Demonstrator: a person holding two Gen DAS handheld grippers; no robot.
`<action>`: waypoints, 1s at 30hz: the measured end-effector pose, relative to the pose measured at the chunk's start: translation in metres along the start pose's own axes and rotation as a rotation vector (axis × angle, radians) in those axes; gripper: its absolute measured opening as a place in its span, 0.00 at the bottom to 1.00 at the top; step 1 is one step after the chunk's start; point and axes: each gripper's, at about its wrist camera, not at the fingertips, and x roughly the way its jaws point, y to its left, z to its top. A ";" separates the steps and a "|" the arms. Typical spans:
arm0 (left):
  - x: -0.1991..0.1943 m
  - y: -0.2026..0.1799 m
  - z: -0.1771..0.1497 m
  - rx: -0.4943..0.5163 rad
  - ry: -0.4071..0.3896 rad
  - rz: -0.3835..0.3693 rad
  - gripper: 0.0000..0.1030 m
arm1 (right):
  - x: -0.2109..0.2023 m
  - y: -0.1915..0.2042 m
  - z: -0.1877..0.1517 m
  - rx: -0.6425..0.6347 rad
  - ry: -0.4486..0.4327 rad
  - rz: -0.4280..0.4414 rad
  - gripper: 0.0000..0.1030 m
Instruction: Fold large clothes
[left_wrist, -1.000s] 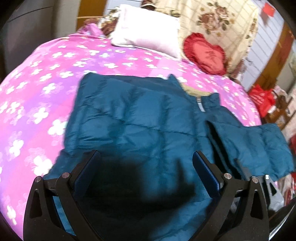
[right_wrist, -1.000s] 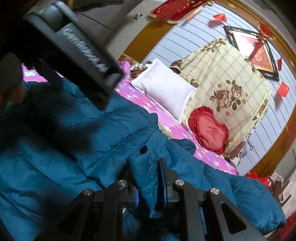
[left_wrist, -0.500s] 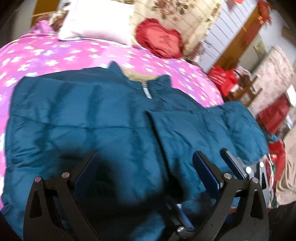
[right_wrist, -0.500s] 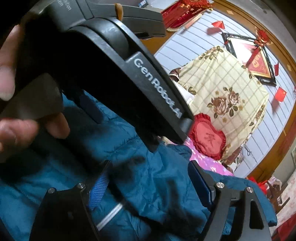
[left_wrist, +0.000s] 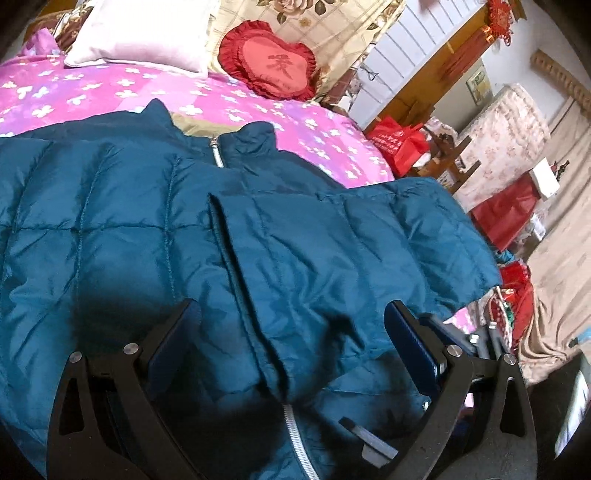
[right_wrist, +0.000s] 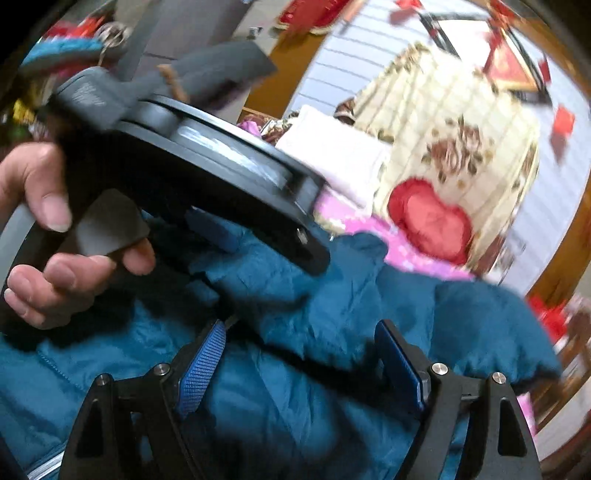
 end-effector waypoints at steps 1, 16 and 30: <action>0.000 -0.001 0.000 0.003 -0.002 -0.004 0.97 | -0.001 -0.005 -0.001 0.017 0.007 0.002 0.78; 0.007 -0.018 -0.018 0.092 0.021 0.058 0.71 | -0.058 -0.072 -0.042 0.384 0.272 -0.153 0.79; 0.023 -0.019 -0.029 0.062 0.057 0.022 0.18 | -0.083 -0.187 -0.074 0.805 0.132 -0.198 0.79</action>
